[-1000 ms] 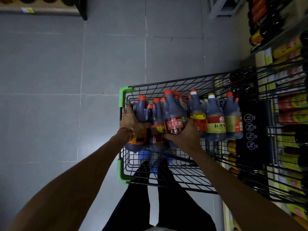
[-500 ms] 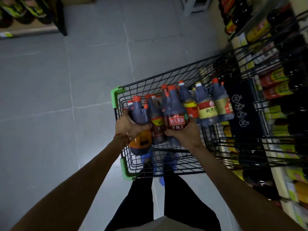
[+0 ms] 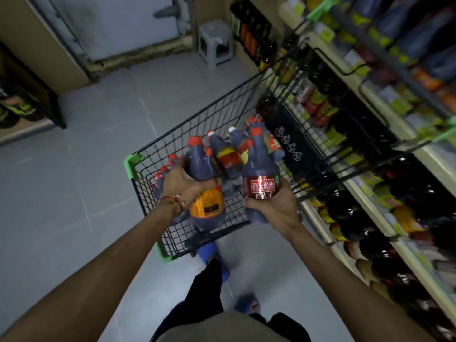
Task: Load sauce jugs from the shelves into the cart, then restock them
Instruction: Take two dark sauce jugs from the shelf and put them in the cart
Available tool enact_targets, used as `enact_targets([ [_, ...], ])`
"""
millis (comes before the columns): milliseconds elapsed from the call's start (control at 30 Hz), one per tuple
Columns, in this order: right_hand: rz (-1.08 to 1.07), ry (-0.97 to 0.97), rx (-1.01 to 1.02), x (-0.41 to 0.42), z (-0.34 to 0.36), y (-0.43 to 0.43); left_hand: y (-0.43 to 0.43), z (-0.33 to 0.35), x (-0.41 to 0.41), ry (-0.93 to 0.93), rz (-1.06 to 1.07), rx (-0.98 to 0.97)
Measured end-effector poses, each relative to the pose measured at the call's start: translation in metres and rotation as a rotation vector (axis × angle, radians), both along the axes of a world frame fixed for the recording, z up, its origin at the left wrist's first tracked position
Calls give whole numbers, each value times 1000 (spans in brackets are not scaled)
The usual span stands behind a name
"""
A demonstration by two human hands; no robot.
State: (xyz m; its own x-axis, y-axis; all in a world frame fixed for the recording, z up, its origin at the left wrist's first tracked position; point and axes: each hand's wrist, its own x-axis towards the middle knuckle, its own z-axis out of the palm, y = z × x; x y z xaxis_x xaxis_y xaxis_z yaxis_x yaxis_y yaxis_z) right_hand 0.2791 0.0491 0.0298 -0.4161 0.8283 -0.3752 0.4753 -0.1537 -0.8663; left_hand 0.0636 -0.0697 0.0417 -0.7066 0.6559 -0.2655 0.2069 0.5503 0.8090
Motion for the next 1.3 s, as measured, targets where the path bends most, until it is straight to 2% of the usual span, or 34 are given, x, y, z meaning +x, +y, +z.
enact_targets([
  [200,-187,106,28,111,38,-24,19,36,87,-16,-119,104],
  [500,-488,17,112,258,74,-60,75,71,219,-157,-447,253],
  [767,-925,-65,139,333,99,-99,122,93,308,-222,-795,283],
  [900,-1057,-89,196,356,112,-122,132,104,347,-245,-966,279],
  [1100,-1177,-100,253,394,110,-142,138,108,408,-191,-1103,310],
  [1200,-1261,-78,308,417,100,-139,141,110,435,-92,-1154,330],
  [1300,-1256,-49,311,450,98,-131,148,112,467,-15,-1152,348],
])
